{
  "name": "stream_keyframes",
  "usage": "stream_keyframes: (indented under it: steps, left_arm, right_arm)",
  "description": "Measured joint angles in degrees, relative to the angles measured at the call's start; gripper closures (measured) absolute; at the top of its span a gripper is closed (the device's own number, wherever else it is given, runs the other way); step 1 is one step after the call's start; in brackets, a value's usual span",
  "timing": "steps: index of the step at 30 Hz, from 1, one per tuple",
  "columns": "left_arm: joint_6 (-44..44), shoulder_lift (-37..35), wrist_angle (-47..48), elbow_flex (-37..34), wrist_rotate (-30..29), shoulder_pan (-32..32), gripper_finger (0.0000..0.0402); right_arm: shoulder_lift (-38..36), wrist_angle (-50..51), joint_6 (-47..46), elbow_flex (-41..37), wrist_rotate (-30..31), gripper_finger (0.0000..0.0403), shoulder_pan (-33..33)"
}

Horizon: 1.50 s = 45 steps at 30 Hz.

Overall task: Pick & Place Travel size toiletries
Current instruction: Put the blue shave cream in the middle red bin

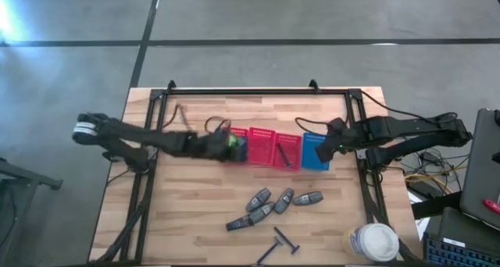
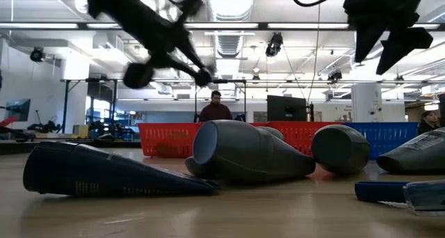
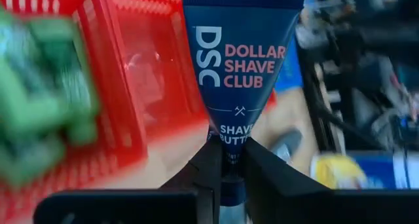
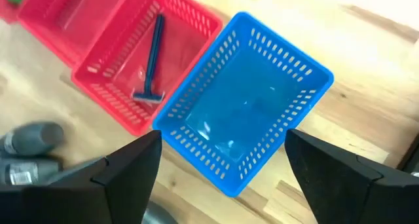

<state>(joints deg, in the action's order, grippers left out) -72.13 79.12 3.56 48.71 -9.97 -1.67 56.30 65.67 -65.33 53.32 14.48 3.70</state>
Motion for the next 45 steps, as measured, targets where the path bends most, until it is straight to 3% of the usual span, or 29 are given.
stream_keyframes:
  steps: [5, 10, 16, 21, 24, 27, 28, 30, 34, 37, 45]
  left_arm:
    - [3.64, 10.82, 1.50, 8.76, 6.63, 3.59, 0.0355]
    - [6.40, 17.82, 15.05, 18.16, 5.91, 5.05, 0.0341]
    - [7.88, 20.54, 19.32, 23.31, 0.09, 6.99, 0.0277]
    - [10.58, 21.81, 20.36, 23.91, 2.69, 8.10, 0.0221]
    - [22.41, 19.70, 21.86, 23.84, 7.45, 7.35, 0.0196]
    - [42.89, 15.34, 22.74, 23.73, 17.65, 3.06, 0.0188]
    - [46.46, 13.91, 24.22, 23.72, 21.10, 0.61, 0.0188]
    - [49.29, 12.24, 27.38, 23.44, 22.59, -4.82, 0.0188]
    - [49.11, 12.23, 32.72, 23.10, 16.73, -15.32, 0.0182]
    - [44.26, 13.59, 32.72, 23.13, 15.50, -21.58, 0.0160]
    - [34.75, 18.65, 30.26, 22.93, 10.41, -27.89, 0.0080]
  right_arm:
    - [-0.16, 0.00, -0.89, 0.00, 0.72, 0.0067, 0.00]
    - [0.91, 0.00, -1.36, 0.00, 0.72, 0.0058, 0.04]
    - [2.36, 0.01, -0.88, 0.00, 0.72, 0.0054, 0.04]
    - [3.67, 0.05, 0.68, 0.00, 0.64, 0.0065, 0.04]
    - [4.05, 0.16, 1.67, 0.02, 0.27, 0.0070, 0.04]
    - [4.08, 0.24, 2.67, 0.02, -0.33, 0.0070, 0.03]
    - [4.08, 0.40, 3.16, 0.02, -0.73, 0.0068, 0.04]
    - [4.08, 0.39, 3.79, 0.02, -1.01, 0.0063, 0.04]
    - [4.31, 0.55, 4.37, -0.04, -1.24, 0.0049, 0.04]
    - [4.60, 0.59, 5.41, -0.09, -1.39, 0.0044, 0.04]
    - [4.90, 1.25, 7.53, -0.11, -1.66, 0.0051, 0.04]
